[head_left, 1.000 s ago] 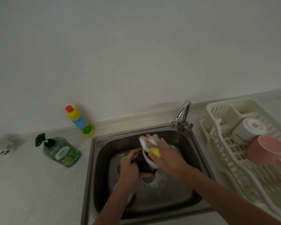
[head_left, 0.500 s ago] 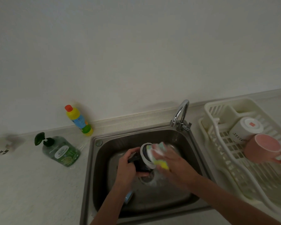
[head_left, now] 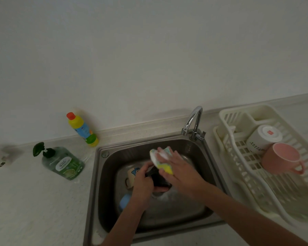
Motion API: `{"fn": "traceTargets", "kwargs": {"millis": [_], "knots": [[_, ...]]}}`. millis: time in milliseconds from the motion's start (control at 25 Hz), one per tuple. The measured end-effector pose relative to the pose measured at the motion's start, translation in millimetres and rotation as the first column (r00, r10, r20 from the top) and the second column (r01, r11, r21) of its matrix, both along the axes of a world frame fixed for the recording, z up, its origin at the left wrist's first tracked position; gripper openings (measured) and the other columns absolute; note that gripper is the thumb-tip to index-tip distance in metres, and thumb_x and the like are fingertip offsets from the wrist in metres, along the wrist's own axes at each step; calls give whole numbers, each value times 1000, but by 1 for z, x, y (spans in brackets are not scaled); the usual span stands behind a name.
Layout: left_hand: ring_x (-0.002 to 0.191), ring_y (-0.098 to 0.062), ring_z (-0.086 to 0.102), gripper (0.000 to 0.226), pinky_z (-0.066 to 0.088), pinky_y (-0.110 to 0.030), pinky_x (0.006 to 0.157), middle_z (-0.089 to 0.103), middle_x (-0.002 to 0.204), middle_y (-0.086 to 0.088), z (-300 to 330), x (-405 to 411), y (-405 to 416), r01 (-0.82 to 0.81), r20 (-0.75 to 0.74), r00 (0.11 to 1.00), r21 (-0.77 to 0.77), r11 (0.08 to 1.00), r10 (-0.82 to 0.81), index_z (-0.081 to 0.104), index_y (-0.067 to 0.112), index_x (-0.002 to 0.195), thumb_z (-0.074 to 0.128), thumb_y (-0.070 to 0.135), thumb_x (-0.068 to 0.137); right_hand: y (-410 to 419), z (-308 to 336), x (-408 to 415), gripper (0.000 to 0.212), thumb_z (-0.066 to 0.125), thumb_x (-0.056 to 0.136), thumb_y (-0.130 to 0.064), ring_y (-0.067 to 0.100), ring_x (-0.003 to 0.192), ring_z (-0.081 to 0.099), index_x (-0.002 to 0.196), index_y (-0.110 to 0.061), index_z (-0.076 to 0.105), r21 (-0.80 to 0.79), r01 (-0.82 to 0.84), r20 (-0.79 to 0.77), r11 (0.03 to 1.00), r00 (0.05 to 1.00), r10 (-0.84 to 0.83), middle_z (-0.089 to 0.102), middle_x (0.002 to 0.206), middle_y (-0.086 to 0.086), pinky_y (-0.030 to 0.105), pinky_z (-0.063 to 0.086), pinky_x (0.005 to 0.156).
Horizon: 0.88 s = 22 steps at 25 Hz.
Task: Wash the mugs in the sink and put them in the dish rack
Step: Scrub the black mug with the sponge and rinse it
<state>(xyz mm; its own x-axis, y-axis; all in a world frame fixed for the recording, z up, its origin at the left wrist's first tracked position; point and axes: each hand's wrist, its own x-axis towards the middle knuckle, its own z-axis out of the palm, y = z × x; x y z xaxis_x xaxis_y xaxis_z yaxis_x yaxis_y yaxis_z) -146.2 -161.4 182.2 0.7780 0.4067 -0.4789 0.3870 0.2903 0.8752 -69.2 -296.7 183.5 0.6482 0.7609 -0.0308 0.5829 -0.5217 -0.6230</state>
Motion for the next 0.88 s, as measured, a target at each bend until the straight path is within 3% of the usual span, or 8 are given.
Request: {"fn": "traceTargets", "kwargs": {"millis": [80, 280, 440, 640, 800, 880], "knots": [[102, -37, 64, 42, 61, -43, 60, 63, 118, -10, 1, 0, 1, -7, 4, 1000, 17, 1000, 7, 67, 16, 115, 37, -8, 98, -14, -2, 9, 69, 16, 94, -68, 10, 152, -5, 155, -36, 21, -12, 92, 7, 996, 996, -92, 9, 161, -21, 34, 1, 125], [90, -32, 70, 40, 60, -40, 57, 68, 108, -11, 2, 1, 2, -41, 18, 999, -3, 999, 41, 66, 17, 110, 38, -9, 98, -17, -5, -16, 60, 26, 97, -63, 2, 149, -12, 152, -41, 20, 28, -112, 19, 993, 994, 111, 5, 161, -22, 20, -3, 120], [97, -31, 65, 42, 61, -42, 60, 62, 114, -5, 1, 1, 1, -31, -15, 999, 17, 999, 32, 67, 16, 112, 37, -9, 98, -22, -6, 7, 57, 30, 102, -54, 10, 151, -6, 155, -35, 19, -75, 60, 9, 995, 998, -60, 7, 162, -20, 35, 4, 125], [97, -37, 68, 41, 61, -47, 62, 65, 115, -15, -8, 2, -2, -6, 10, 1000, -1, 1000, 6, 68, 15, 111, 37, -8, 98, -21, -14, -9, 64, 20, 95, -67, 0, 148, -14, 154, -41, 16, 12, -72, -20, 997, 997, 72, 0, 158, -29, 17, -5, 118], [97, -32, 65, 41, 62, -48, 65, 61, 117, -8, -5, 6, 0, -32, -18, 999, 0, 999, 32, 67, 15, 115, 37, -7, 98, -25, -5, 10, 60, 28, 99, -56, 10, 150, -8, 154, -35, 19, -60, 88, -41, 994, 995, -90, 6, 160, -21, 30, 1, 124], [96, -34, 65, 44, 61, -48, 63, 62, 117, -11, -10, 7, 5, -61, -31, 998, 8, 998, 61, 68, 14, 113, 34, -10, 97, -35, -8, -10, 66, 21, 94, -65, 4, 146, -15, 154, -37, 17, -73, -1, -37, 997, 999, -2, 4, 159, -22, 29, 2, 124]]}}
